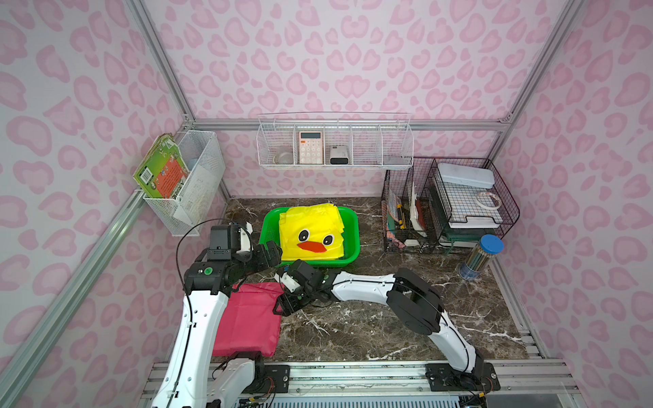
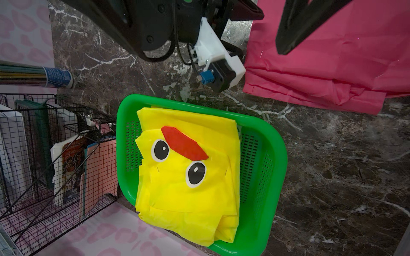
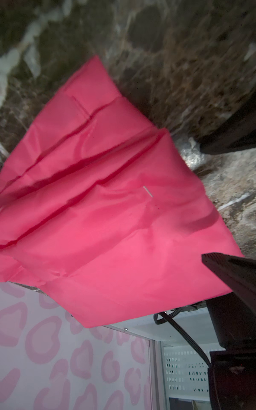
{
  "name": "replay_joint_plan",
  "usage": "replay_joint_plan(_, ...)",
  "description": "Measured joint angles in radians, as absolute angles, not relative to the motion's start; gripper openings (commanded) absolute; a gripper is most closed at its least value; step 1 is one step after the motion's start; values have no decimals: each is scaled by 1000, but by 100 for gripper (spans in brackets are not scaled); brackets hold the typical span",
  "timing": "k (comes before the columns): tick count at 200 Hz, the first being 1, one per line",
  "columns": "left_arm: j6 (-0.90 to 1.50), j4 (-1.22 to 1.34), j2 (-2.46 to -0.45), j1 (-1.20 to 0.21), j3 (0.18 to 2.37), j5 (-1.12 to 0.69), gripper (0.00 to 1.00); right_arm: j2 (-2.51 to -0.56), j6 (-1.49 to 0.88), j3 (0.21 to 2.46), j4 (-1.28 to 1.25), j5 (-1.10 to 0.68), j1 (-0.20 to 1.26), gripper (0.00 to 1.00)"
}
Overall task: Put the folded raincoat in the basket
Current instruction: Move the raincoat to the center of the board.
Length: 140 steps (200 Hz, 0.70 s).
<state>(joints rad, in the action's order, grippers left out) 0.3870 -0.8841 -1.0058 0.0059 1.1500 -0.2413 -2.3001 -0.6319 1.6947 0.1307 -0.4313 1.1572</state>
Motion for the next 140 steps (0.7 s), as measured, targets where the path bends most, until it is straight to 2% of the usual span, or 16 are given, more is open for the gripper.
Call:
replay_joint_plan(54, 387, -887, -1008, 6, 1146, -242, 99, -2376, -655, 1772, 132, -476, 1154, 50)
replay_joint_plan(104, 387, -887, -1010, 6, 1139, -253, 99, -2344, -677, 1712, 117, -508, 1142, 3)
replay_joint_plan(112, 387, -887, -1011, 6, 1137, -258, 99, -2325, -681, 1682, 106, -510, 1137, 0)
replay_joint_plan(140, 387, -887, -1019, 6, 1131, -286, 99, -2246, -687, 1565, 78, -512, 1122, 0)
